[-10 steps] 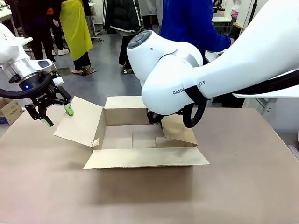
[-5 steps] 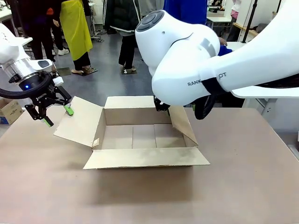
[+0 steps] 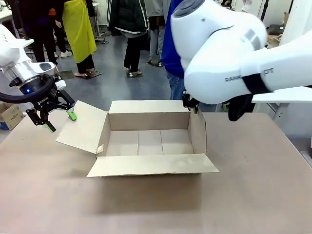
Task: Pack the gift set into the box.
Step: Place both hands on the side flaps of the Package Box and spread them outward.
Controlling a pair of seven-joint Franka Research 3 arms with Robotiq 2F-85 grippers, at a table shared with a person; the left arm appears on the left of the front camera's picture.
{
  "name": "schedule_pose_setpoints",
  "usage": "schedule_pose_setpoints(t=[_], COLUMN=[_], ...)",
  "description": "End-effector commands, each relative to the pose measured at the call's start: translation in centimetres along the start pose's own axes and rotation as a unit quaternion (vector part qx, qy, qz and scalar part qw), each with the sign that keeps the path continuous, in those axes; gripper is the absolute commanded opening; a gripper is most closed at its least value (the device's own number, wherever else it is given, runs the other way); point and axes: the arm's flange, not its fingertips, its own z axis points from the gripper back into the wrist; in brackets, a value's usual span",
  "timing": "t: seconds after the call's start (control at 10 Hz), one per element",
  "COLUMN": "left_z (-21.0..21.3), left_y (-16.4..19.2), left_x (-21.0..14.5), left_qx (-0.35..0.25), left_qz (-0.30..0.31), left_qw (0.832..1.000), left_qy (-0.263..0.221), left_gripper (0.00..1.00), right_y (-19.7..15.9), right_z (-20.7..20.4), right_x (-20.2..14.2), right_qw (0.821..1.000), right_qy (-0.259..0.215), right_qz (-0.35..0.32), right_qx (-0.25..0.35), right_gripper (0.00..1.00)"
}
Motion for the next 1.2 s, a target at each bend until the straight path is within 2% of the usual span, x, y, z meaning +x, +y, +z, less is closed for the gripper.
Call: schedule_pose_setpoints(t=[0.0,0.2,0.3,0.4,0.5,1.1], left_z=[0.0,0.0,0.0,0.0,0.0,0.0], left_y=[-0.1,-0.1,-0.1,-0.1,-0.1,-0.1], left_x=[-0.2,-0.2,-0.2,-0.2,-0.2,-0.2], left_qx=[0.007,0.007,0.007,0.007,0.007,0.007], left_qz=[0.004,0.004,0.004,0.004,0.004,0.004], left_qw=[1.000,1.000,1.000,1.000,1.000,1.000], left_qy=[-0.004,-0.004,-0.004,-0.004,-0.004,-0.004], left_gripper=[1.00,1.00,1.00,1.00,1.00,1.00], right_y=[-3.8,-7.0,-8.0,-8.7,-6.7,-6.7], right_z=[-2.6,-5.9,-7.5,-8.7,-6.2,-6.2], right_x=[-0.4,-0.3,-0.3,-0.3,0.3,0.3], right_qw=[0.997,0.990,0.989,0.983,0.992,0.992], right_qy=[0.014,0.038,0.045,0.044,0.031,0.031], right_qz=[-0.022,-0.044,-0.055,-0.061,-0.060,-0.060], right_qx=[0.080,0.129,0.130,0.165,0.107,0.107], right_gripper=[1.00,1.00,1.00,1.00,1.00,1.00])
